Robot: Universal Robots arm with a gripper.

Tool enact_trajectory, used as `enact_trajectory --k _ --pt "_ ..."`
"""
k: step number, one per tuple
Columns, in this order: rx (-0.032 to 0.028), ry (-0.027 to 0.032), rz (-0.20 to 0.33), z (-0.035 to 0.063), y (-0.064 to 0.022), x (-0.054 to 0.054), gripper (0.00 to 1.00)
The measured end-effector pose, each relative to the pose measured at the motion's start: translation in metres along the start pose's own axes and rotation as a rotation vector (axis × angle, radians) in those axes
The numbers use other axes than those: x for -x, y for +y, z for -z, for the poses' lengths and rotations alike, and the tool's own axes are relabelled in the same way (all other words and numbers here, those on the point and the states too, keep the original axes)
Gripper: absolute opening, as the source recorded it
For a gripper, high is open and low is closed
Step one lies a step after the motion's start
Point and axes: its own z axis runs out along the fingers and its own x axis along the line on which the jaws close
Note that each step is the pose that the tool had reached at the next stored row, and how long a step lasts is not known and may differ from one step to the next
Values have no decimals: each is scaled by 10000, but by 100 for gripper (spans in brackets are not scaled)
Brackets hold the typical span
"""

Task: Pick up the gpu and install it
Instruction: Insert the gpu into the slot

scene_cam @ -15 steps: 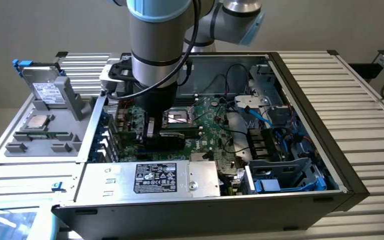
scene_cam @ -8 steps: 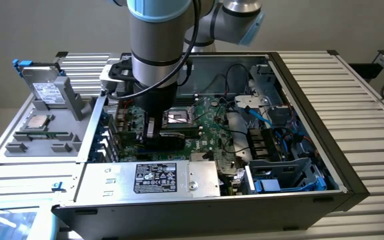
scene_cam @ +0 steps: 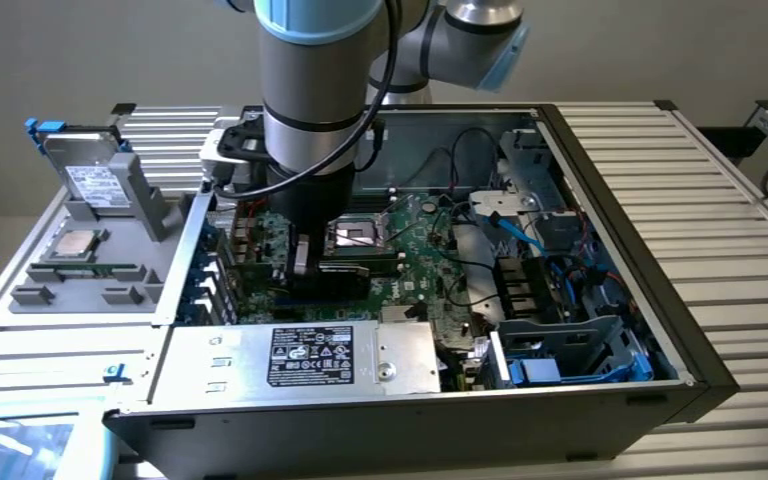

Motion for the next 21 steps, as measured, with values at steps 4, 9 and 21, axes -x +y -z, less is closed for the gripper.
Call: enact_trajectory --k 4,9,21 --pt "3 -5 1 -6 0 5 28" --pt "7 -10 2 -14 11 9 28" --pt "116 1 -3 -12 -12 18 28"
